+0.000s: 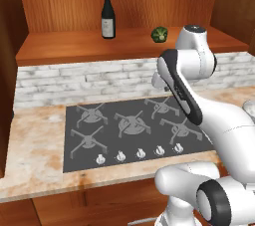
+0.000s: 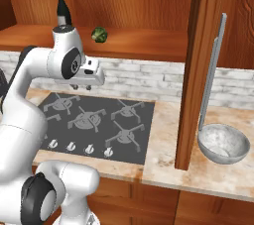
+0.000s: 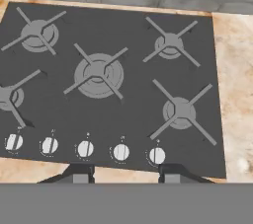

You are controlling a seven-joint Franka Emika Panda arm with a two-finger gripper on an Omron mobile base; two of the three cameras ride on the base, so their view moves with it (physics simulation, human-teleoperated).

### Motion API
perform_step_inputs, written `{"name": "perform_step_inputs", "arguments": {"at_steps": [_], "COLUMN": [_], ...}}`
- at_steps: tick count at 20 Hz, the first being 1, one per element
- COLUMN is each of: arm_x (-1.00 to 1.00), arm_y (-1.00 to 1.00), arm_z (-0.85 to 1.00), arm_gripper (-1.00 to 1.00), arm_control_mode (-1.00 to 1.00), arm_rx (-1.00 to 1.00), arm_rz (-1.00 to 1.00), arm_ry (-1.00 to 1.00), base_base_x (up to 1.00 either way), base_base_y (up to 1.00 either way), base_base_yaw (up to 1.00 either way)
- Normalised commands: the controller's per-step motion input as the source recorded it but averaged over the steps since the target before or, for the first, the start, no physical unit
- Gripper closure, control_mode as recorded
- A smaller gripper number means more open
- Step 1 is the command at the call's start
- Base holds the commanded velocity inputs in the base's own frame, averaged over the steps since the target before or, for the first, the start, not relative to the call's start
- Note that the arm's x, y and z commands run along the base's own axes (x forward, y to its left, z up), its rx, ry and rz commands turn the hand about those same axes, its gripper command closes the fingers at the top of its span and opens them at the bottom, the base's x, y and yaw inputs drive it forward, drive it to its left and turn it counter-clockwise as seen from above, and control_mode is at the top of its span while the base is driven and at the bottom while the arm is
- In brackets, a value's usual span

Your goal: Pick the broccoli from the cabinet and place it in the bowl. Then pick the bowl and place it in the sink. Then turn on the sink facuet.

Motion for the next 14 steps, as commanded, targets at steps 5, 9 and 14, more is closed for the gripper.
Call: {"name": "perform_step_inputs", "arguments": {"at_steps": [5, 9, 14], "arm_x": [0.02, 0.32, 0.29], "arm_y": [-0.06, 0.10, 0.00], "arm_z": [0.05, 0.57, 0.48], "arm_gripper": [-1.00, -1.00, -1.00], "arm_control_mode": [-1.00, -1.00, -1.00], "arm_rx": [-0.02, -0.16, -0.02], "arm_rz": [-0.02, -0.06, -0.02], "arm_ry": [-0.05, -0.15, -0.12], "base_base_x": [0.00, 0.00, 0.00], "base_base_y": [0.00, 0.00, 0.00], "base_base_yaw": [0.00, 0.00, 0.00]}}
